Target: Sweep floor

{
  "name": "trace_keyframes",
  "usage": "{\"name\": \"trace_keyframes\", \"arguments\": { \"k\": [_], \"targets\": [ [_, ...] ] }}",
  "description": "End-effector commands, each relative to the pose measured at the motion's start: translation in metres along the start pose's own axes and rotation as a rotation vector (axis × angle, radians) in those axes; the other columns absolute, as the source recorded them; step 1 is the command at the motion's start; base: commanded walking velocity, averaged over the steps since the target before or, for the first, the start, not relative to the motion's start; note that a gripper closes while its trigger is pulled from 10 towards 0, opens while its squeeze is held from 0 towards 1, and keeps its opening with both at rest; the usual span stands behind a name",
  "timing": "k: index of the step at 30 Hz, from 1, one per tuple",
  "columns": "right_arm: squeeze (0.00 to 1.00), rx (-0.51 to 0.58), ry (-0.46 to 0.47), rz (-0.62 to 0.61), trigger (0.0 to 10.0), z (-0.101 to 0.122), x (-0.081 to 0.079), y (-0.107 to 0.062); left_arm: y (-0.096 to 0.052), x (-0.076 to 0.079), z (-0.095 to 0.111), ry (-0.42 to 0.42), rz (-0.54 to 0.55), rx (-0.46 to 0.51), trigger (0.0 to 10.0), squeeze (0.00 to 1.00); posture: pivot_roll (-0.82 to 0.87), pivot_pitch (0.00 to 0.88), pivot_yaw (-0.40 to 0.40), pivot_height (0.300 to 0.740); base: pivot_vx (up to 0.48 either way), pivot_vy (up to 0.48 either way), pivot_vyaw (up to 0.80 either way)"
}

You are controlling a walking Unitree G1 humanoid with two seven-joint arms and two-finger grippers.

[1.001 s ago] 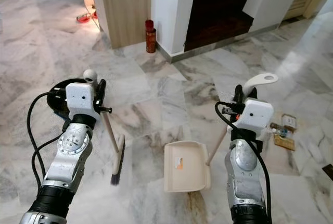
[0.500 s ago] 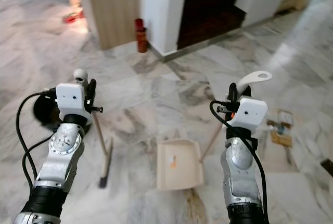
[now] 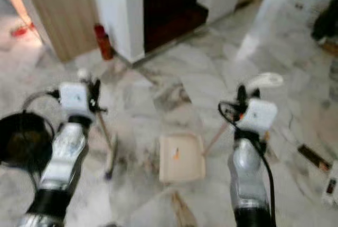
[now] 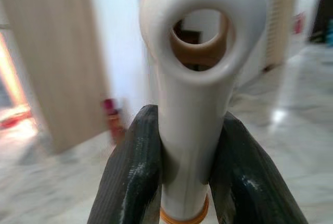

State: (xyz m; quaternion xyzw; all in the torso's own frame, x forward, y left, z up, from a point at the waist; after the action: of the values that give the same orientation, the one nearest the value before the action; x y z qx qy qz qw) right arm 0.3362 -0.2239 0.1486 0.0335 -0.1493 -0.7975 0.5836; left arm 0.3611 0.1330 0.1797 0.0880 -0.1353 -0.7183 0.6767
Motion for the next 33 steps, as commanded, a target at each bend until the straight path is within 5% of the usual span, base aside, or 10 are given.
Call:
{"name": "trace_keyframes", "arguments": {
  "k": [1, 33],
  "targets": [
    [0.0, 0.064, -0.003, 0.001, 10.0, 0.016, -0.0015, 0.0054, 0.0033, -0.0063, 0.0148, 0.015, 0.01, 0.058, 10.0, 0.0, 0.08, 0.109, -0.083, 0.74, 0.311, 0.0, -0.8],
    [0.0, 0.065, 0.009, -0.02, 10.0, 0.0142, -0.0032, 0.0033, 0.0069, -0.0003, 0.0161, 0.016, -0.042, 0.055, 10.0, 0.0, 0.09, 0.075, -0.033, 0.74, 0.307, 0.0, -0.13]
  ]
}}
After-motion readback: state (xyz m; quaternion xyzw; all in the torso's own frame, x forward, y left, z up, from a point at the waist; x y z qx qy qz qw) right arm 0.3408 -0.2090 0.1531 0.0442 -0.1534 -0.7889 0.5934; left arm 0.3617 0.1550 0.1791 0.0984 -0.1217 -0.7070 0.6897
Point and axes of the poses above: a point about 5 cm out from each wrist's last joint towards the gripper, its own y axis pointing out of the wrist towards the gripper, its own z axis along the axis of the wrist's last joint, x = y × z, the point moved 4 cm from there along y, pointing out of the wrist towards the gripper, and after that the axes turned 9 degrees about -y, right-handed, at the moved point
